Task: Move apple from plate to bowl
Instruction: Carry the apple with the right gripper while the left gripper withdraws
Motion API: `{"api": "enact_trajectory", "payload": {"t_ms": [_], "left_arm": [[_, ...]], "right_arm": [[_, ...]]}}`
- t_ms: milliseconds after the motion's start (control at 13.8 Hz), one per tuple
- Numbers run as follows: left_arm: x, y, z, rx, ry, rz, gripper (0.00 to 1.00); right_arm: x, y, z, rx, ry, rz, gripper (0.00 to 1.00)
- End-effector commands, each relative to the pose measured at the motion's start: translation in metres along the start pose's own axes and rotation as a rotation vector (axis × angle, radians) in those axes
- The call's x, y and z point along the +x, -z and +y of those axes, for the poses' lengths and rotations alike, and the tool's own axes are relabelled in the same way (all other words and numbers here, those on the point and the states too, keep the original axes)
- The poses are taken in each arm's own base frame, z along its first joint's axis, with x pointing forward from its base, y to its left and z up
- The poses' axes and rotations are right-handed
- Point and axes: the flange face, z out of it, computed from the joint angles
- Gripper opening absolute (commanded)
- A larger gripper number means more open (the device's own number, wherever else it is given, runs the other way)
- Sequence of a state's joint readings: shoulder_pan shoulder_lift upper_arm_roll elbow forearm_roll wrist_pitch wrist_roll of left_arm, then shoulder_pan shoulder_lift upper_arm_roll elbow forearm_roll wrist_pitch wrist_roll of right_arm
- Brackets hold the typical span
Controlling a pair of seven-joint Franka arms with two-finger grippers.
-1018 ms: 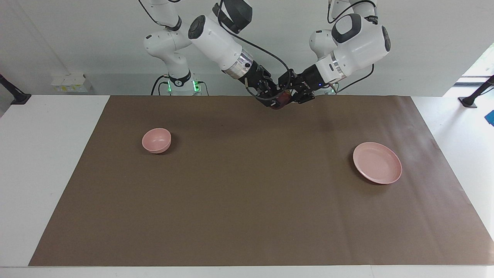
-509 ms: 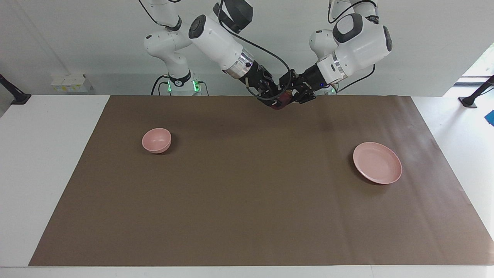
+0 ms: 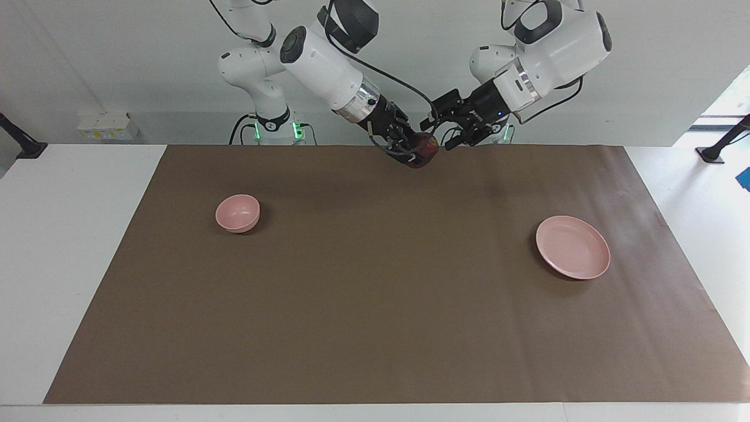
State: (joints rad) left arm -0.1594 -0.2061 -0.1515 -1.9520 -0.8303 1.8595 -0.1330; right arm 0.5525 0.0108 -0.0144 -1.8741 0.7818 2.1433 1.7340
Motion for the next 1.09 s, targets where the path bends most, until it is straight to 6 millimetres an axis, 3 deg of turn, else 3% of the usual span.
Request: {"api": "enact_trajectory", "payload": {"t_ms": [0, 145, 291, 364, 655, 873, 945, 1018], "left_arm": [[0.003, 0.060, -0.007, 0.105, -0.008, 0.009, 1.00], [0.003, 0.101, -0.016, 0.171, -0.007, 0.020, 1.00], [0.005, 0.124, -0.019, 0.281, -0.017, 0.050, 1.00], [0.007, 0.131, -0.019, 0.385, -0.041, 0.078, 1.00], [0.021, 0.154, -0.050, 0.706, -0.142, 0.129, 1.00], [0.027, 0.183, -0.081, 0.742, -0.118, 0.150, 1.00], [0.034, 0.184, -0.091, 0.740, -0.097, 0.129, 1.00], [0.046, 0.198, -0.093, 0.736, -0.086, 0.146, 1.00]], "right_arm": [[0.016, 0.026, -0.008, -0.014, 0.061, 0.016, 0.00], [0.027, 0.044, -0.010, -0.023, 0.128, 0.080, 0.00], [0.035, 0.064, -0.008, -0.029, 0.228, 0.136, 0.00], [0.041, 0.072, -0.010, -0.039, 0.256, 0.155, 0.00], [0.059, 0.113, -0.017, -0.094, 0.454, 0.293, 0.00], [0.081, 0.135, -0.015, -0.169, 0.602, 0.385, 0.00], [0.087, 0.144, -0.013, -0.193, 0.655, 0.412, 0.00], [0.094, 0.149, -0.013, -0.222, 0.709, 0.441, 0.00]]}}
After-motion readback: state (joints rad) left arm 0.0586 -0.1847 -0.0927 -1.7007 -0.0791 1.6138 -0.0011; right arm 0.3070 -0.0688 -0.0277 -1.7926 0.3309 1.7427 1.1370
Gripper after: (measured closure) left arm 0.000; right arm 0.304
